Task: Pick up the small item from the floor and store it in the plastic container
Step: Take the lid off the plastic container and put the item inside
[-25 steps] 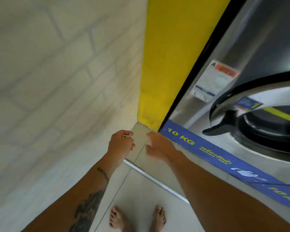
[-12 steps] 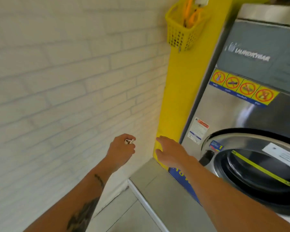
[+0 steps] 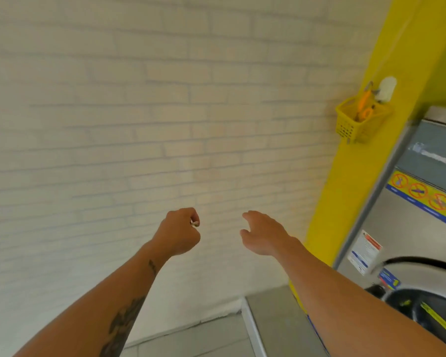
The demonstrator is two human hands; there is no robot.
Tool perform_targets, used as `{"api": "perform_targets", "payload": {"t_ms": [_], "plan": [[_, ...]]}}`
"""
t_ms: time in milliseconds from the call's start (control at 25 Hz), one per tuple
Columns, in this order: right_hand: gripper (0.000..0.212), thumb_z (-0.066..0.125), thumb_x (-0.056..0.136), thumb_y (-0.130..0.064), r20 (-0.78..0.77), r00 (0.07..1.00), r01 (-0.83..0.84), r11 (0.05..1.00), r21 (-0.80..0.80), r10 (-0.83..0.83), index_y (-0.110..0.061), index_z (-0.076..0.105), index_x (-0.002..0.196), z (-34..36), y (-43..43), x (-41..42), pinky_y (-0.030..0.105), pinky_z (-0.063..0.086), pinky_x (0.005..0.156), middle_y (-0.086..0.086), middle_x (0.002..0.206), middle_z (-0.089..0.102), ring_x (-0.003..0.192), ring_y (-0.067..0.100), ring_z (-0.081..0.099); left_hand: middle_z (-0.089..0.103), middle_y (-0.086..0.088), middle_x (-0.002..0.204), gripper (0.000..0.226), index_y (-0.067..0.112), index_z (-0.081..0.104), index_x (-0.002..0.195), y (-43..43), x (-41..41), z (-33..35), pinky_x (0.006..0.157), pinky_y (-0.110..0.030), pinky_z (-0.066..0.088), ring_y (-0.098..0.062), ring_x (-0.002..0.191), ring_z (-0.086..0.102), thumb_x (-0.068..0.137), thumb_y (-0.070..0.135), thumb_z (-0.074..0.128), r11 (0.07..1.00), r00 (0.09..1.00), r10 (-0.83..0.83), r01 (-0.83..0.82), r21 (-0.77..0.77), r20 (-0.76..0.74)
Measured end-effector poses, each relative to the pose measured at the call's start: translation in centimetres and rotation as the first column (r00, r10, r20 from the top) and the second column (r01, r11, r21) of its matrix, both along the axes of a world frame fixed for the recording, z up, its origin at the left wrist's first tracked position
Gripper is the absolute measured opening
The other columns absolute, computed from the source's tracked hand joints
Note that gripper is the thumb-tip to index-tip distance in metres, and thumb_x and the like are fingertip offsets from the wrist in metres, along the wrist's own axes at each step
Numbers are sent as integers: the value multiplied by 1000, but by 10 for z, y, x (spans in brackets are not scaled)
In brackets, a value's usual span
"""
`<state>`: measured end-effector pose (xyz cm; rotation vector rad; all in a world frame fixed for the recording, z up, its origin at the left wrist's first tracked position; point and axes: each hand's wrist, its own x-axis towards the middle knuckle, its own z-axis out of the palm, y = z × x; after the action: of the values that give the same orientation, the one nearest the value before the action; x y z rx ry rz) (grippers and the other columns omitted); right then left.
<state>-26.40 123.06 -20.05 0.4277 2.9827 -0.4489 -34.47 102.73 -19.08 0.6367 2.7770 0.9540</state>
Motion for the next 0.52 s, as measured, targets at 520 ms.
{"api": "perform_targets", "payload": {"t_ms": [520], "plan": [[58,40,98,-31,-91,863,-493,868,63,497,-14,28,153,65,-371,-36,41,33,111,3,159,29,142,27,32,60,-2,117,37,19,60,115,-390,61,42,76,-29,42,-19,92,53,87,6,39,870,885,379,-440,-222,-270]]}}
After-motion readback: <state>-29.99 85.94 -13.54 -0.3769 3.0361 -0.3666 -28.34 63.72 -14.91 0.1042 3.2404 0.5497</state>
